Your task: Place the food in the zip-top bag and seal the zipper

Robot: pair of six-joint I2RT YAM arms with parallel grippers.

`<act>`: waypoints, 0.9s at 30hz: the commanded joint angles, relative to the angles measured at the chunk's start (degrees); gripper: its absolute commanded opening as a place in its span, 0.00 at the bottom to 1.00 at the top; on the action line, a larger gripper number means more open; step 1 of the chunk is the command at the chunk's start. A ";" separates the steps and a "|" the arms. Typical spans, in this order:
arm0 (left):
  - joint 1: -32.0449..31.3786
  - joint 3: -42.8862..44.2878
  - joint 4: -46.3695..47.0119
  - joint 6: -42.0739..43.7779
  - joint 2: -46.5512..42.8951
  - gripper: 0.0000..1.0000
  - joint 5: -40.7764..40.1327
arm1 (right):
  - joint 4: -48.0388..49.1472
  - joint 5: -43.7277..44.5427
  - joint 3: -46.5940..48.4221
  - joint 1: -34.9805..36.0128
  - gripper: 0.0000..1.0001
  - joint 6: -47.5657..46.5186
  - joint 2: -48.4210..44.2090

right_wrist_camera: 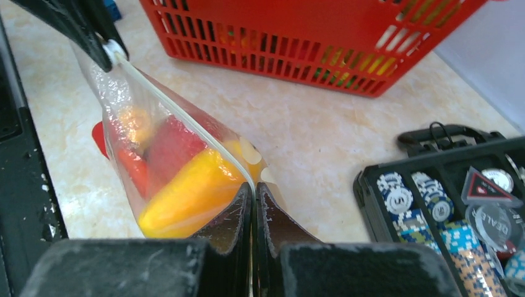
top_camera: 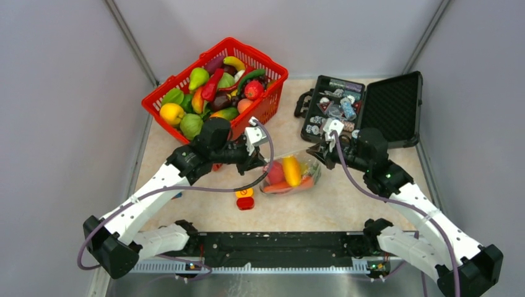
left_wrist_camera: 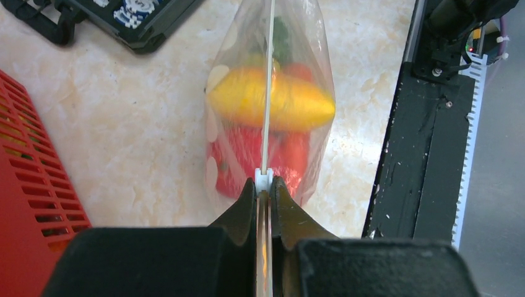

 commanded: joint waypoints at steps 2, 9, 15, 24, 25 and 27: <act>0.82 -1.95 -3.30 -1.46 -2.64 0.00 -1.89 | 4.81 9.91 -0.64 -0.43 0.00 2.29 -2.38; 1.41 -2.28 -5.83 -1.30 -3.63 0.00 -5.31 | 5.48 17.24 -2.49 -0.51 0.00 5.11 -3.50; 1.40 -1.64 -9.80 -1.44 -3.58 0.00 -9.50 | 7.92 18.80 -4.82 -2.84 0.00 8.62 -5.12; 1.50 -3.41 -9.73 -1.10 -7.30 0.06 -17.93 | 8.51 14.47 -5.78 -3.77 0.00 9.24 -5.54; 1.46 -3.99 -8.33 -1.35 -7.84 0.08 -17.89 | 8.99 14.15 -6.11 -3.80 0.00 9.49 -5.55; 1.47 -4.62 -5.72 -2.77 -8.47 0.32 -19.26 | 9.73 13.83 -6.68 -3.79 0.00 9.71 -5.47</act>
